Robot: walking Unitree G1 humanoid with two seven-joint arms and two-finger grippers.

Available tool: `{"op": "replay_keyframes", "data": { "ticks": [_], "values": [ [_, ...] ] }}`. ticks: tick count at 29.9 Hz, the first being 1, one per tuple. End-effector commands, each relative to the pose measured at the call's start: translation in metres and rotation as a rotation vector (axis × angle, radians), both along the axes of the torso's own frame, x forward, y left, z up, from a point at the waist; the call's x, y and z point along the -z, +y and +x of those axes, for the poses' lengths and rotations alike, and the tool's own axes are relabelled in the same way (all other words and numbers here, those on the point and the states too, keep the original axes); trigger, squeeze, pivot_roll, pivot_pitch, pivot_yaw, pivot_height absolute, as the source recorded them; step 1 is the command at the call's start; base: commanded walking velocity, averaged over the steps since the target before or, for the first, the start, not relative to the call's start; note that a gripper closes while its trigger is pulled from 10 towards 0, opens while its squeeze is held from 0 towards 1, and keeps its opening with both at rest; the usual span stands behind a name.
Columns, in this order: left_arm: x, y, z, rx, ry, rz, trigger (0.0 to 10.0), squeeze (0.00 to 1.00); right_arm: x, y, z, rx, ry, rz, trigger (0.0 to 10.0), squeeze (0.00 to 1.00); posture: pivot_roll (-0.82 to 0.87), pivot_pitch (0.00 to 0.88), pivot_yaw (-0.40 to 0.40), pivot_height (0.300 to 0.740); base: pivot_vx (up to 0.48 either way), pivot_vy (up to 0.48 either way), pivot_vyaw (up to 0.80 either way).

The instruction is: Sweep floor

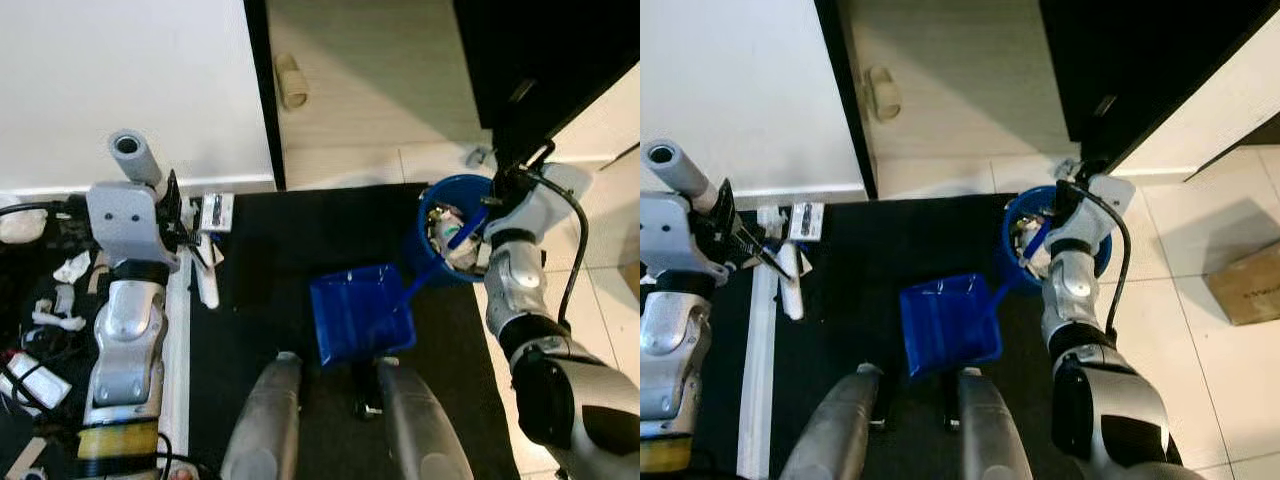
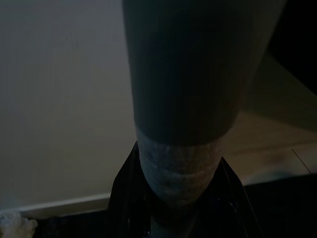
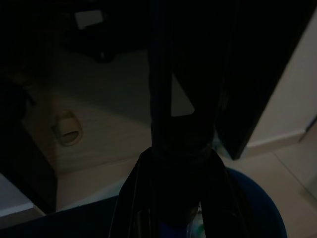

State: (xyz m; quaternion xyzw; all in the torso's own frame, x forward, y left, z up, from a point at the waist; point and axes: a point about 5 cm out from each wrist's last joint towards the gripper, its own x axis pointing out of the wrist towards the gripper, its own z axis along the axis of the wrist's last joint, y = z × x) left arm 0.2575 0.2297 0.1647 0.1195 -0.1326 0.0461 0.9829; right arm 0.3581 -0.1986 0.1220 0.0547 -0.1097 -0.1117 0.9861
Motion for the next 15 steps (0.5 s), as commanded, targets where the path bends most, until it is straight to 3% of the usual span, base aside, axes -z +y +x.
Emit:
{"op": "replay_keyframes", "data": {
  "ticks": [1,8,15],
  "values": [
    [-0.006,0.002,-0.005,0.011,-0.008,0.031,10.0,0.0,0.001,-0.005,-0.002,0.019,0.001,-0.029,10.0,0.0,0.23,0.399,-0.07,0.74,0.0,0.0,0.0],
    [-0.015,0.001,-0.006,0.023,-0.007,0.044,10.0,0.0,-0.02,0.0,0.009,0.032,-0.055,-0.043,10.0,0.0,0.23,0.414,-0.067,0.74,0.0,0.0,0.0],
    [-0.013,-0.005,-0.011,0.054,0.015,0.066,10.0,0.0,0.011,0.011,-0.007,0.009,0.01,-0.055,10.0,0.0,0.24,0.439,-0.061,0.74,0.0,0.0,0.0]
  ]
}}
